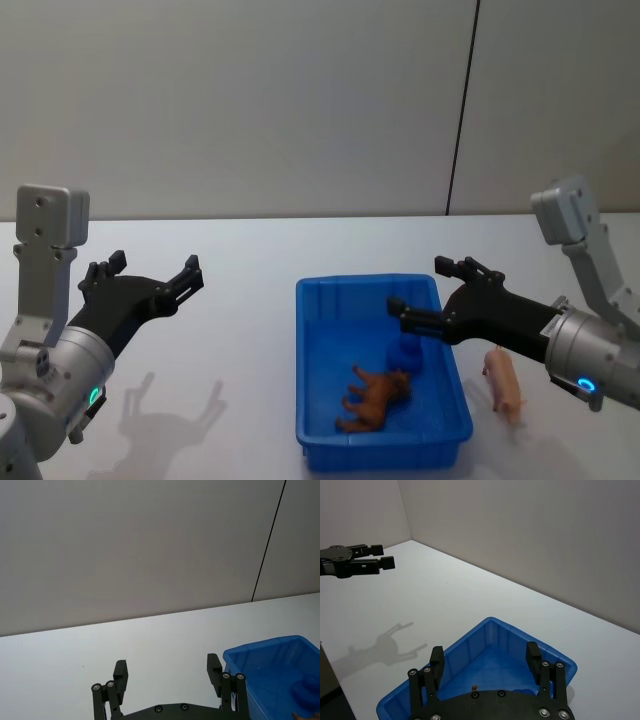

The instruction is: Pick up the two dolls from the table and place them into the box.

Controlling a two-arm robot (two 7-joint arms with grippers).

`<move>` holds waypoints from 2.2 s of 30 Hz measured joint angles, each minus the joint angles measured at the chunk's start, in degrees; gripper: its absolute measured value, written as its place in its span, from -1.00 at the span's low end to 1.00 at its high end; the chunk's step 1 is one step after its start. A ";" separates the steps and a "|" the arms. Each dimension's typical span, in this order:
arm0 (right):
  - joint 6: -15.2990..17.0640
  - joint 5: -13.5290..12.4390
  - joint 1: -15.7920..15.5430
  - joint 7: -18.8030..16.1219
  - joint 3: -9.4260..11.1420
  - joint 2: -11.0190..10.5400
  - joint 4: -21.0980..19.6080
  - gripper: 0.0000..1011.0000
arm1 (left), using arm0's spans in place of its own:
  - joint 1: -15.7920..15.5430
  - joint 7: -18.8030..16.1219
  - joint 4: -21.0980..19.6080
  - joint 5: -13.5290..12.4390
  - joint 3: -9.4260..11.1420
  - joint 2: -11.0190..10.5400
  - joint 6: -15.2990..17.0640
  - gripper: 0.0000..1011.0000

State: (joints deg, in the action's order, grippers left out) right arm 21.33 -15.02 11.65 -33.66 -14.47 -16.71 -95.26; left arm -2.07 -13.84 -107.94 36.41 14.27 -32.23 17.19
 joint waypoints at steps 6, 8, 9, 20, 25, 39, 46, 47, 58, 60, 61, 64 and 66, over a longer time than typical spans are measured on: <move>-0.19 -0.53 -0.36 0.89 0.23 -0.43 -0.28 0.98 | 0.00 0.00 0.00 0.00 0.00 0.00 0.00 0.98; -0.30 -0.75 -0.59 1.44 0.39 -0.61 -0.49 0.98 | 0.00 0.00 0.00 0.00 0.00 0.00 0.00 0.98; -0.37 -0.95 -0.72 1.87 0.47 -0.71 -0.61 0.98 | 0.00 0.00 0.00 0.00 0.00 0.00 0.00 0.98; -0.87 -4.38 -5.04 8.98 2.55 -3.39 -4.42 0.98 | 0.00 0.00 0.00 0.00 0.00 0.00 0.00 0.98; -1.25 -6.34 -8.43 12.60 3.73 -5.12 -7.31 0.98 | 0.00 0.00 0.00 0.00 0.00 0.00 0.00 0.98; -2.16 -10.82 -17.68 20.80 6.38 -9.28 -14.81 0.98 | 0.00 0.00 0.00 0.00 0.00 0.00 0.00 0.98; -1.75 -12.09 -20.69 24.21 7.16 -10.18 -16.94 0.98 | 0.00 0.00 0.00 0.00 0.00 0.00 0.00 0.98; -1.63 -12.22 -20.86 24.59 7.21 -10.21 -17.03 0.98 | 0.00 0.00 0.00 0.00 0.00 0.00 0.00 0.98; 2.44 -14.73 -22.44 28.57 7.81 -10.07 -17.22 0.98 | 0.00 0.00 0.00 0.00 0.00 0.00 0.00 0.98; 3.39 -15.12 -22.00 28.91 7.78 -9.71 -16.53 0.98 | 0.00 0.00 0.00 0.00 0.00 0.00 0.00 0.98; 3.69 -15.23 -21.89 28.98 7.76 -9.62 -16.38 0.98 | 0.00 0.00 0.00 0.00 0.00 0.00 0.00 0.98; 4.59 -15.46 -21.22 29.15 7.60 -9.15 -15.46 0.98 | 0.00 0.00 0.00 0.00 0.00 0.00 0.00 0.98; 5.54 -15.58 -20.47 29.27 7.38 -8.65 -14.53 0.98 | 0.00 0.00 0.00 0.00 0.00 0.00 0.00 0.98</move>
State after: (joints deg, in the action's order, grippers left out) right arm 26.87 -30.59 -8.81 -4.39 -7.09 -25.36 -109.79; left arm -2.08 -13.84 -107.94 36.41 14.27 -32.22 17.20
